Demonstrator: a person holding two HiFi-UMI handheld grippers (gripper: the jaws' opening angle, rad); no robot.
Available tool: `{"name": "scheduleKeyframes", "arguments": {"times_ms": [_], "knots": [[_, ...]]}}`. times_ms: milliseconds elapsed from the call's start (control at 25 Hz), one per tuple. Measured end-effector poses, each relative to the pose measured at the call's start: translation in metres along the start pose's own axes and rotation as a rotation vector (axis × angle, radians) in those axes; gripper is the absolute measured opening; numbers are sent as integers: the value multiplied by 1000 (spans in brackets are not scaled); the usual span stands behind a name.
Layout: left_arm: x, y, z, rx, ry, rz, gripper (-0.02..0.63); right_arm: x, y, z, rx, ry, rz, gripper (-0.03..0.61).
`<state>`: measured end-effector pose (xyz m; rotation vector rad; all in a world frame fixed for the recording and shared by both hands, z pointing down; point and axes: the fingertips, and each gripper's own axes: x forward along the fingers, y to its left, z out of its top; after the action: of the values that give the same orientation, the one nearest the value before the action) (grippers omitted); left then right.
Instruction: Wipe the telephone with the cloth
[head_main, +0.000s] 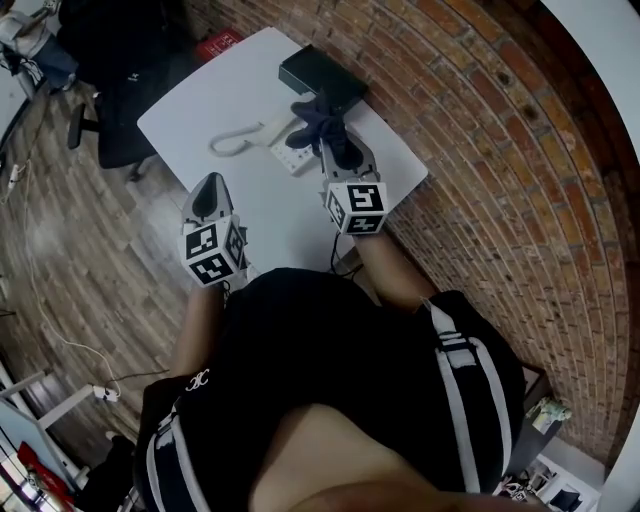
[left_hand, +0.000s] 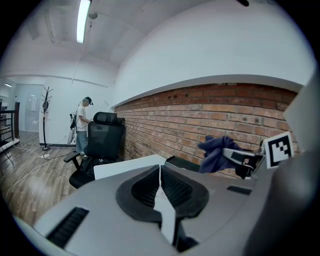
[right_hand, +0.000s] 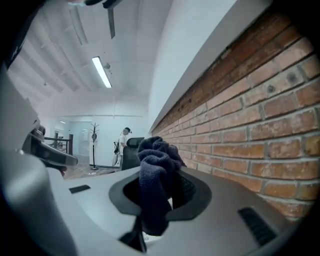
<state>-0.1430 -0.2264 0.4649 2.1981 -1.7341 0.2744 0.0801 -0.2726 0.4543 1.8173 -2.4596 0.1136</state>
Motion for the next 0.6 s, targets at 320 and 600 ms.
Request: {"name": "scheduleKeyframes", "arguments": {"times_ms": [320,600], "knots": [[13,-3,11,15,-21,-27,8,-28,-3,21,9,-67,-43,63],[21,-10,14,33,-22,-56,6,-29,-6,21,19,-64,-55,63]]}}
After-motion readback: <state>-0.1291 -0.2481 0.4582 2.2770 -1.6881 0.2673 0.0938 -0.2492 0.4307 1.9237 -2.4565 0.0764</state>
